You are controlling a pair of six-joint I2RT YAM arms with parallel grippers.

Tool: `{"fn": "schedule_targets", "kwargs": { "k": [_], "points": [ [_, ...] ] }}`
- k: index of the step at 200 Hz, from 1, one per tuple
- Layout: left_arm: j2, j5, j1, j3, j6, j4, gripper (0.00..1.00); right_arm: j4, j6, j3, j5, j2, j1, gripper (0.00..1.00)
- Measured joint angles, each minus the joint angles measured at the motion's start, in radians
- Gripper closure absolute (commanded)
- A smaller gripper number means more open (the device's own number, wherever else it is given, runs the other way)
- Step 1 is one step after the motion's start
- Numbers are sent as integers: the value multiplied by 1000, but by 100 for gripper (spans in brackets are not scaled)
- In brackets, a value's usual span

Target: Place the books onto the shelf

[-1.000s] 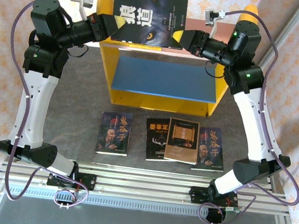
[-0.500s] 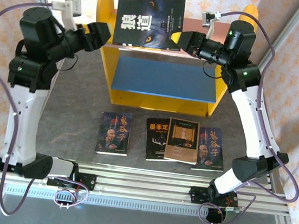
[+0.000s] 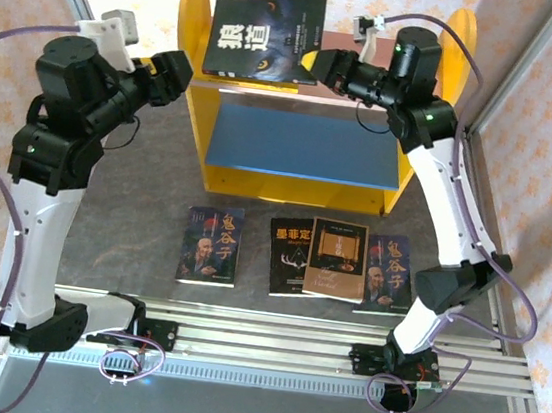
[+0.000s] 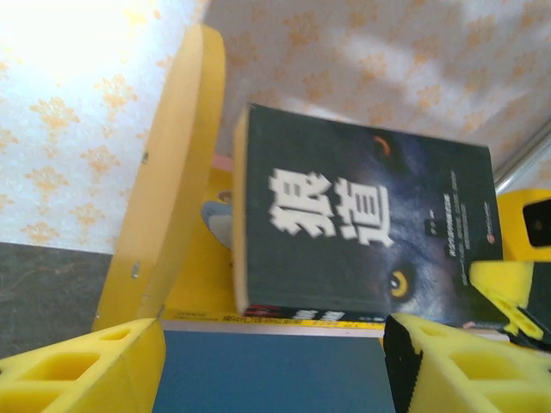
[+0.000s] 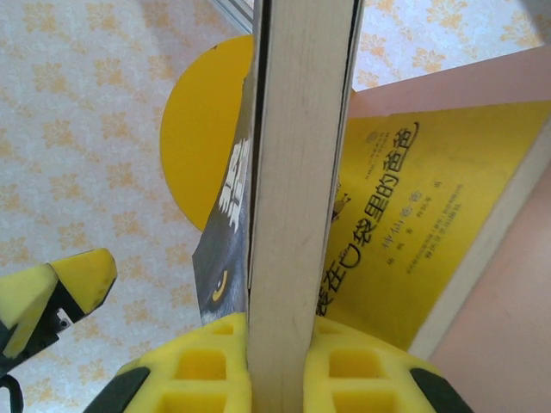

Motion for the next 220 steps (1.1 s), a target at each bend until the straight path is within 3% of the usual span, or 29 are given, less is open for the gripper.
{"fn": "schedule_targets", "kwargs": {
  "k": [38, 160, 193, 220],
  "points": [
    [51, -58, -90, 29, 28, -23, 32, -57, -24, 110, 26, 75, 37, 100],
    [177, -115, -211, 154, 87, -65, 32, -101, -39, 190, 51, 161, 43, 100],
    [213, -136, -240, 188, 105, -80, 32, -102, -40, 200, 52, 163, 43, 90],
    [229, -147, -248, 195, 105, -89, 32, -117, -50, 222, 56, 170, 43, 75]
  ]
}}
